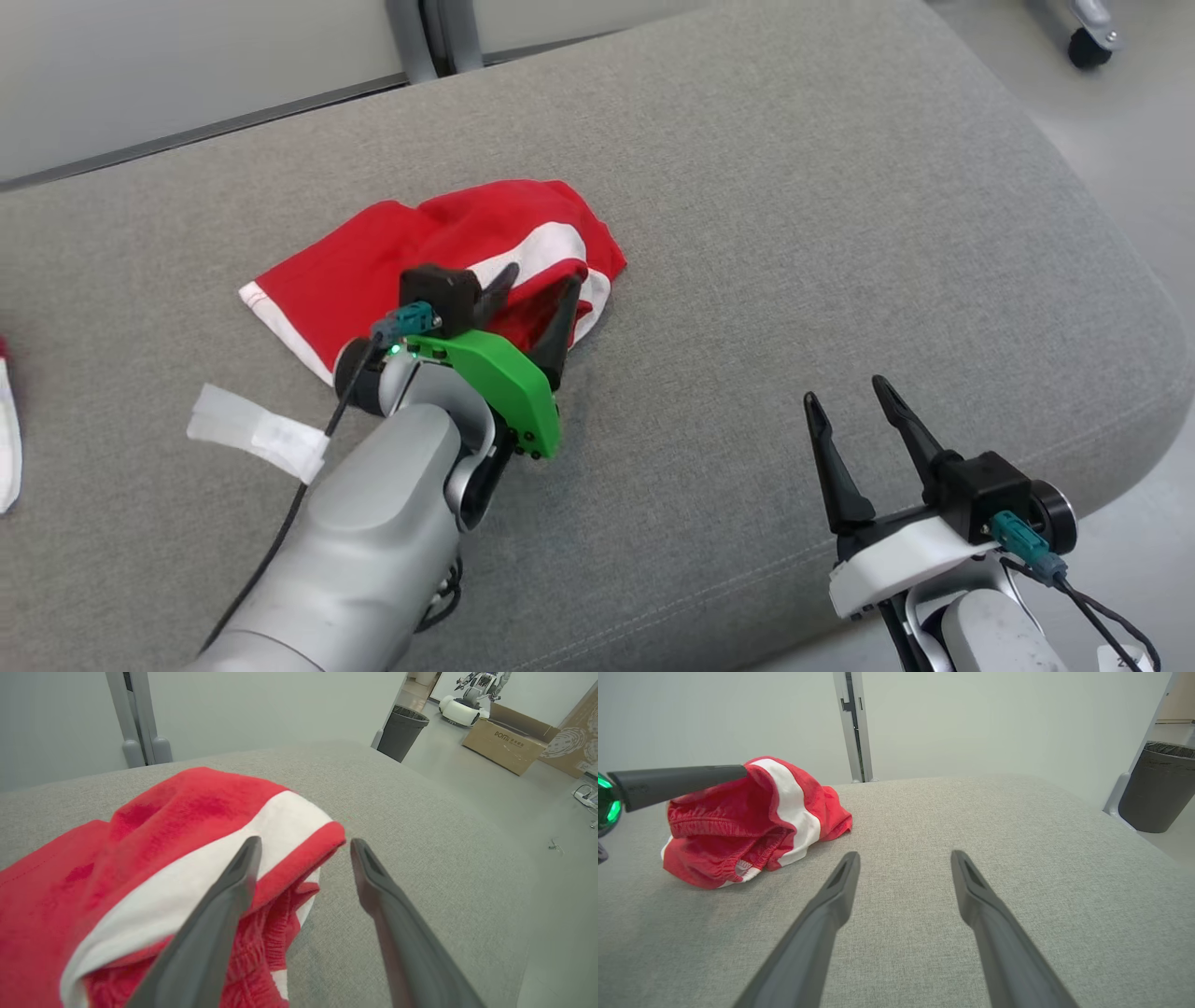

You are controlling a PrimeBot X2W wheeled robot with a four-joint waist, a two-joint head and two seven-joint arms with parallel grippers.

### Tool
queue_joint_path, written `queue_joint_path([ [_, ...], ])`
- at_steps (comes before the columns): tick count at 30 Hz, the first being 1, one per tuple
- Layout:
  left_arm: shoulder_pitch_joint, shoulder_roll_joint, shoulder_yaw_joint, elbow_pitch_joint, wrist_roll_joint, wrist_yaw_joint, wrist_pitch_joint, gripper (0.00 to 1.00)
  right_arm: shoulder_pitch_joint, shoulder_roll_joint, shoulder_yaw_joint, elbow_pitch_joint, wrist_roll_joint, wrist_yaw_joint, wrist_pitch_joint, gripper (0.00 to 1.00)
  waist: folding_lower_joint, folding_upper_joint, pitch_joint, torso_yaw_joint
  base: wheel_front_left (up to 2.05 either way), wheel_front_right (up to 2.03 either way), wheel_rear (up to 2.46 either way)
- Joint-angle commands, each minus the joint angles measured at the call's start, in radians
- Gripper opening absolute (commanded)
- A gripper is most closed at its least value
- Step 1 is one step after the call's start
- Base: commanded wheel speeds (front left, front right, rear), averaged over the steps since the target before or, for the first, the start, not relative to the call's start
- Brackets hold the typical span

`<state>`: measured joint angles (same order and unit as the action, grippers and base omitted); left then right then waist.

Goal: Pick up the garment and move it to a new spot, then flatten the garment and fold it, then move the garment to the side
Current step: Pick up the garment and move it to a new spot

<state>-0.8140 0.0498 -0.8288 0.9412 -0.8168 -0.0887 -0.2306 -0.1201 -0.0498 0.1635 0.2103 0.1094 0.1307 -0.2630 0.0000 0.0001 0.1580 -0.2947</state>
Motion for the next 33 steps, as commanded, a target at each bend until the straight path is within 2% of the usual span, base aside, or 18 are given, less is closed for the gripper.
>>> queue_joint_path([
  [1, 0.038, 0.002, -0.013, -0.026, -0.039, 0.013, -0.005, 1.0, 0.021, -0.001, -0.009, 0.002, -0.009, 0.0, -0.005, 1.0, 0.0, -0.0001, -0.056, 0.057, 0.0, 0.0, 0.0],
  [5, 0.104, 0.002, -0.025, -0.066, -0.115, 0.044, -0.011, 1.0, 0.044, -0.001, -0.033, 0.001, -0.02, 0.0, -0.005, 1.0, 0.0, -0.0001, -0.091, 0.096, 0.0, 0.0, 0.0],
  [9, 0.167, 0.002, 0.003, -0.079, -0.197, 0.066, -0.02, 1.0, 0.06, -0.002, -0.045, -0.006, -0.025, 0.0, -0.005, 1.0, 0.0, -0.0001, -0.107, 0.119, 0.0, 0.0, 0.0],
  [14, 0.209, 0.002, 0.047, -0.074, -0.285, 0.068, -0.025, 1.0, 0.062, -0.001, -0.043, -0.009, -0.03, 0.0, -0.005, 1.0, 0.0, -0.0001, -0.105, 0.122, 0.0, 0.0, 0.0],
  [19, 0.201, 0.002, 0.088, -0.042, -0.364, 0.06, -0.027, 1.0, 0.04, -0.002, -0.036, -0.015, -0.045, 0.0, -0.005, 1.0, 0.0, -0.0001, -0.078, 0.09, 0.0, 0.0, 0.0],
  [27, 0.126, 0.009, 0.118, 0.079, -0.363, 0.069, -0.033, 1.0, 0.022, -0.001, -0.047, -0.023, -0.067, 0.0, -0.005, 1.0, 0.0, -0.0001, -0.023, 0.023, 0.0, 0.0, 0.0],
  [33, 0.09, 0.013, 0.127, 0.158, -0.335, 0.05, -0.034, 1.0, 0.019, -0.001, -0.058, -0.031, -0.067, 0.0, -0.005, 1.0, 0.0, -0.0001, -0.001, 0.005, 0.0, 0.0, 0.0],
])
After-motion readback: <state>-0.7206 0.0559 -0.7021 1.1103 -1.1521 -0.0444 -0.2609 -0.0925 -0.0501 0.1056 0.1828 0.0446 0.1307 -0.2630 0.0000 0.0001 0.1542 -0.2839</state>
